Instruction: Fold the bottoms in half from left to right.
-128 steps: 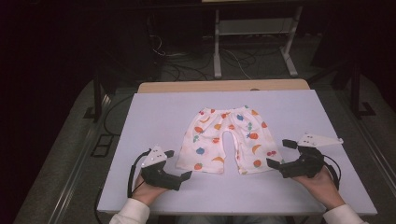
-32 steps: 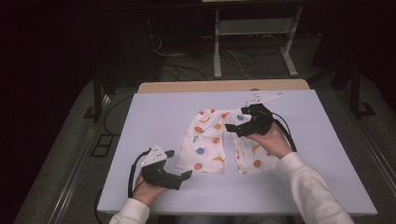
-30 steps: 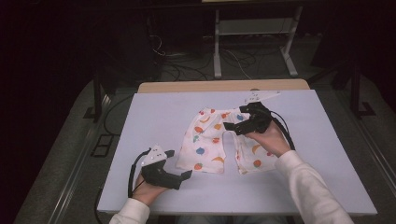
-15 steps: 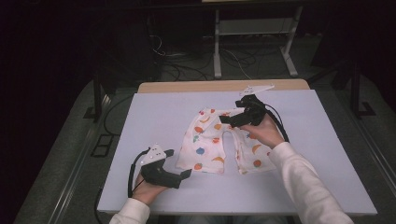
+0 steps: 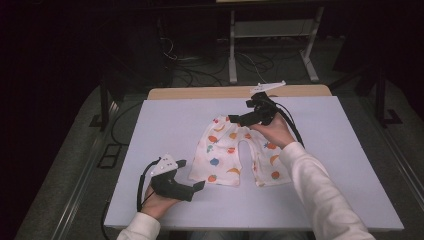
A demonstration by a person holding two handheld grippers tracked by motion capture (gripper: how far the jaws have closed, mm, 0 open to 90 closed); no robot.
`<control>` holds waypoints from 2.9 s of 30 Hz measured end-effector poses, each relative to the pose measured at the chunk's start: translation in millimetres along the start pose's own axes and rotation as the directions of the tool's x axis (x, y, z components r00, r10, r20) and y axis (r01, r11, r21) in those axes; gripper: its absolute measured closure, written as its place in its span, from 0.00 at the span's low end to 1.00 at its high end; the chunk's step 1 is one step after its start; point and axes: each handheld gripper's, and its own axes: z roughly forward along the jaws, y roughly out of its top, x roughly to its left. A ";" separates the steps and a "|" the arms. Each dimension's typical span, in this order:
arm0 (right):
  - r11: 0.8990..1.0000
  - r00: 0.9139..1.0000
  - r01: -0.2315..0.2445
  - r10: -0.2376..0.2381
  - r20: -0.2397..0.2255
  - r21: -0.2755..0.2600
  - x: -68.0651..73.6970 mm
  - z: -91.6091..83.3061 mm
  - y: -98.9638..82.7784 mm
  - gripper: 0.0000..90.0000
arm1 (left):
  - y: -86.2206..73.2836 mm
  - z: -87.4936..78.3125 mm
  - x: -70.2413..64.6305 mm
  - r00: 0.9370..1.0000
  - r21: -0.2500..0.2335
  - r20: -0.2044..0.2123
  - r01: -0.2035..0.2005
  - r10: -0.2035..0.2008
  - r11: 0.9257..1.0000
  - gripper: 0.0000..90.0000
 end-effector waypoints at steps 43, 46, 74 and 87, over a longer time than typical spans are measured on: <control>0.998 0.998 -0.043 0.041 0.048 0.050 -17.8 92.8 9.1 0.00 | 2.1 6.3 1.4 1.000 0.008 0.023 -0.015 0.015 1.000 0.00; 0.997 0.997 -0.055 0.052 0.052 0.055 -20.6 100.1 4.4 0.00 | 2.4 5.9 1.5 1.000 0.005 0.024 -0.015 0.015 1.000 0.00; 0.985 0.993 -0.096 0.085 0.084 0.140 -27.2 131.5 -14.9 0.43 | 3.6 4.6 5.5 1.000 -0.007 0.026 -0.004 0.004 1.000 0.00; 0.976 0.983 -0.135 0.110 0.147 0.171 -23.9 137.5 -10.9 0.75 | 3.6 3.4 6.7 1.000 -0.008 0.018 0.000 0.000 1.000 0.00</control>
